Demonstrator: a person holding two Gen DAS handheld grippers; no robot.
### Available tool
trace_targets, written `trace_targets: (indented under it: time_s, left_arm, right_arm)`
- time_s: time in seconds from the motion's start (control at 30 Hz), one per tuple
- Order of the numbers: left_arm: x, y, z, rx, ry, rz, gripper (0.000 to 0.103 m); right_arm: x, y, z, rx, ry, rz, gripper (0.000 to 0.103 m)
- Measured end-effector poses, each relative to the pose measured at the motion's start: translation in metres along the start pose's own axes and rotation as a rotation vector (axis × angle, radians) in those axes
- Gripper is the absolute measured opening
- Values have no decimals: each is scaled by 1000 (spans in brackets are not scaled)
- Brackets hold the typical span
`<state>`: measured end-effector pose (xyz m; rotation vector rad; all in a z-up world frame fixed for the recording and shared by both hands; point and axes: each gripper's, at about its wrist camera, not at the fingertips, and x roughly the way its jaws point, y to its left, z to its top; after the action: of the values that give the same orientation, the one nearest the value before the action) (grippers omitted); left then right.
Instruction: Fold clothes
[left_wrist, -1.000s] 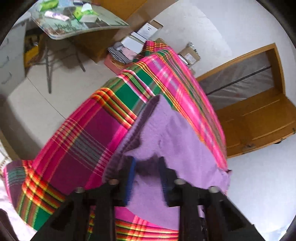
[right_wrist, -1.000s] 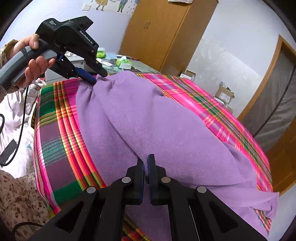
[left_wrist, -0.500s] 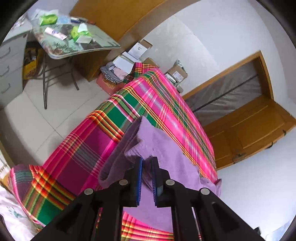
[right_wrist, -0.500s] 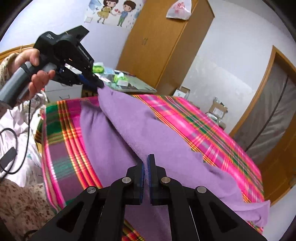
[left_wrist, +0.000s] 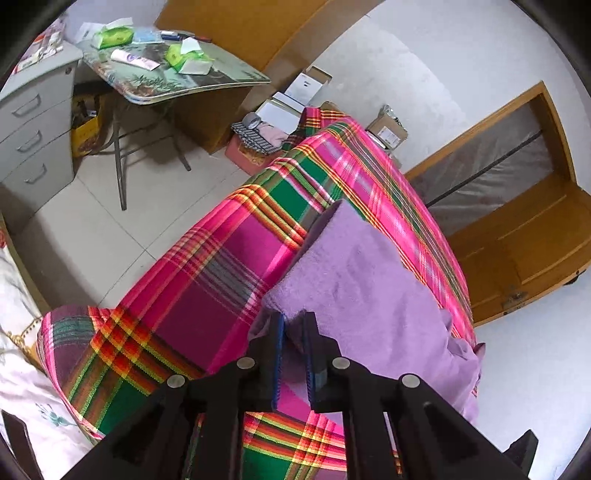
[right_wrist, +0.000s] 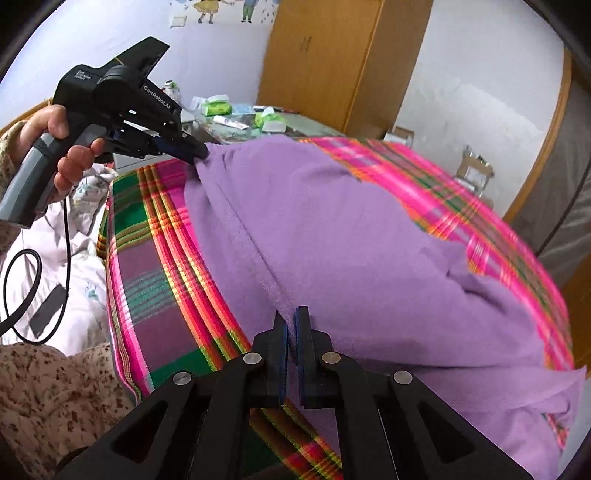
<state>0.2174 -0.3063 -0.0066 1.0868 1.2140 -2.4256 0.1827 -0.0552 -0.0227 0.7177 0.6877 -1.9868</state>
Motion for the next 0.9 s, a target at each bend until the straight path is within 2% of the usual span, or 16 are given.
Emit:
trace_targets:
  time_s: [0.1, 0.27, 0.4, 0.47, 0.57, 0.63, 0.7, 0.9]
  left_arm:
    - [-3, 1, -2, -3, 1, 5, 13]
    - [-9, -15, -6, 64, -8, 64, 19]
    - [-26, -30, -13, 137, -90, 143, 22]
    - [-32, -35, -18, 148, -113, 137, 22]
    - [-43, -43, -26, 155, -158, 134, 23]
    - [-47, -54, -35, 201, -188, 150, 23]
    - [-49, -64, -40, 235, -190, 126, 23]
    - [-26, -106, -61, 368, -120, 10, 26]
  right_arm:
    - [1, -2, 0, 17, 3, 17, 6]
    - [-4, -11, -1, 76, -2, 69, 9]
    - [-22, -26, -4, 132, -48, 92, 17]
    - [-30, -37, -9, 173, -62, 80, 17]
    - [-44, -59, -23, 259, -79, 38, 17]
    - [-55, -76, -35, 322, -90, 4, 17]
    - [-65, -93, -46, 384, -100, -31, 17]
    - [-89, -153, -88, 609, -104, -185, 17]
